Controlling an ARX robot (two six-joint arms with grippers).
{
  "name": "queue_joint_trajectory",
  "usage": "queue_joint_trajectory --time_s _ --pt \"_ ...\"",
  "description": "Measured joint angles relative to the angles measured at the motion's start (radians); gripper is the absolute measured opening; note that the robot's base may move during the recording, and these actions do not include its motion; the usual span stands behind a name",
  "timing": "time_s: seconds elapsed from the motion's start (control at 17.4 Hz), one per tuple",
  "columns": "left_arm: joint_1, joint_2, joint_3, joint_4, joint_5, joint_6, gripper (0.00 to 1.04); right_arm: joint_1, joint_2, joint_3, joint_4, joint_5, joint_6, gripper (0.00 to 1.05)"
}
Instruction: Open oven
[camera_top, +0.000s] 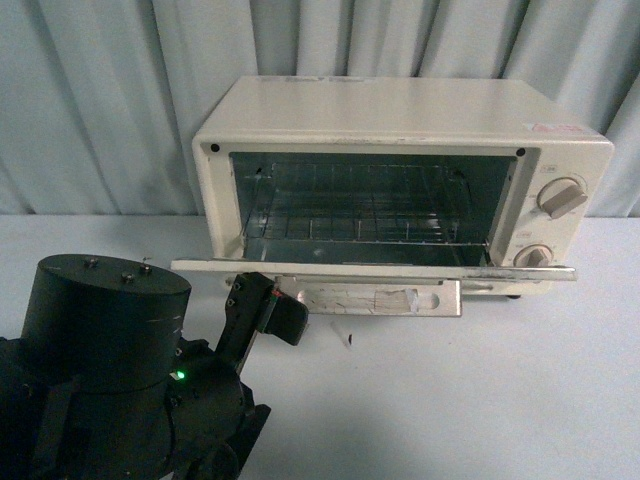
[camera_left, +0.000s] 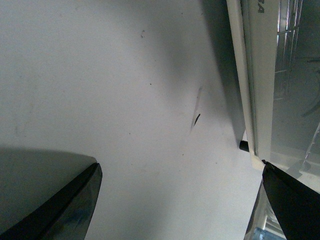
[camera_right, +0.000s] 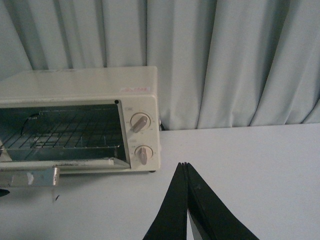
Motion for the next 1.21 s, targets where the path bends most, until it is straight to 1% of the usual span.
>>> queue_joint_trajectory --time_s 0.34,0.4,0.52,0.57,0.63,0.69,0.75,0.8,1.03,1.21 --pt "0.0 0.0 0.0 0.001 0.001 0.0 0.98 0.0 0.001 -0.003 -0.006 0.0 0.0 0.02" --pt "0.0 0.0 0.0 0.001 0.001 0.0 0.98 0.0 0.001 -0.003 -0.006 0.0 -0.002 0.14" --pt "0.0 0.0 0.0 0.001 0.001 0.0 0.98 0.0 0.001 -0.003 -0.006 0.0 -0.002 0.81" --pt "0.0 0.0 0.0 0.002 0.001 0.001 0.98 0.0 0.001 -0.003 -0.006 0.0 -0.002 0.94" --pt "0.0 0.018 -0.018 0.101 -0.011 0.053 0.98 0.0 0.001 -0.003 -0.006 0.0 -0.002 1.0" --pt "0.003 0.037 -0.042 0.201 -0.025 0.136 0.98 0.0 0.001 -0.003 -0.006 0.0 -0.002 0.99" --pt "0.016 0.04 -0.07 0.258 -0.024 0.216 0.98 0.0 0.001 -0.003 -0.006 0.0 -0.003 0.97" --pt "0.027 0.039 -0.092 0.301 -0.018 0.297 0.98 0.0 0.001 -0.003 -0.006 0.0 -0.002 0.98" --pt "0.063 0.023 -0.143 0.361 -0.005 0.461 0.98 0.0 0.001 -0.003 -0.006 0.0 -0.002 0.98" --pt "0.109 -0.011 -0.199 0.381 0.011 0.526 0.98 0.0 0.001 -0.003 -0.006 0.0 -0.003 0.98"
